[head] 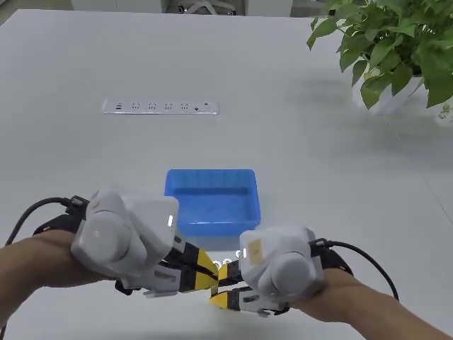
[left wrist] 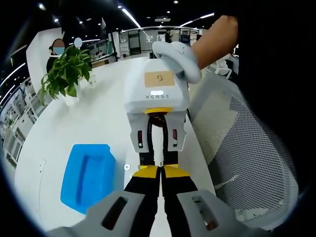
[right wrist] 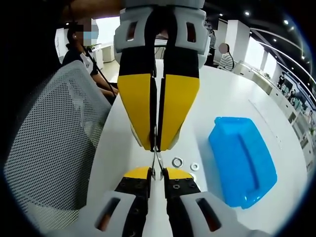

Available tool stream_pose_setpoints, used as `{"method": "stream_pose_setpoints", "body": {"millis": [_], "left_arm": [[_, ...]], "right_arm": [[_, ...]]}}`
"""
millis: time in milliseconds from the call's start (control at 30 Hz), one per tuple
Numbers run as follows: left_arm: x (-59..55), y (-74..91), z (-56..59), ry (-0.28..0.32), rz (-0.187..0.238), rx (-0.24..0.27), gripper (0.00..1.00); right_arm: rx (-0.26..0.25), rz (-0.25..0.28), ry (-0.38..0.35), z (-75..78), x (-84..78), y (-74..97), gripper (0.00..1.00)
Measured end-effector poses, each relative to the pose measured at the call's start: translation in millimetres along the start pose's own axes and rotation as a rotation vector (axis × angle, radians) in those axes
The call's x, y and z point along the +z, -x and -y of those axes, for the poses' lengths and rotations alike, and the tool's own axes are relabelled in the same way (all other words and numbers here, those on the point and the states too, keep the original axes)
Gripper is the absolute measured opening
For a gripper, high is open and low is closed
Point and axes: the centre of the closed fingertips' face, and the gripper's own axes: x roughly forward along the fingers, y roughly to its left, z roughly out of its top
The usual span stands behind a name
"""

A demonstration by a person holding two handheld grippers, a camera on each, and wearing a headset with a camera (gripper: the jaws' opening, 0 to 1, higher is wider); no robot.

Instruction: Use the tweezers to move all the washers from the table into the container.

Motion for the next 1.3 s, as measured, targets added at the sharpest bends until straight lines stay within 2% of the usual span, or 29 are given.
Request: {"method": "stream_pose_setpoints", "body": {"millis": [700,1300], "left_arm": [[10.1,0.3,-6.0,0.002,0.023,0.008,0.04],[22.1,-5.9,-22.0,0.003,0.058,0.026,0.04]], "right_arm": [[-0.046,0.018,-0.017,9.2,0.9,14.0,0.16],[-0.110,0.023,-0.069,21.1,-10.6,33.5,0.20]]}}
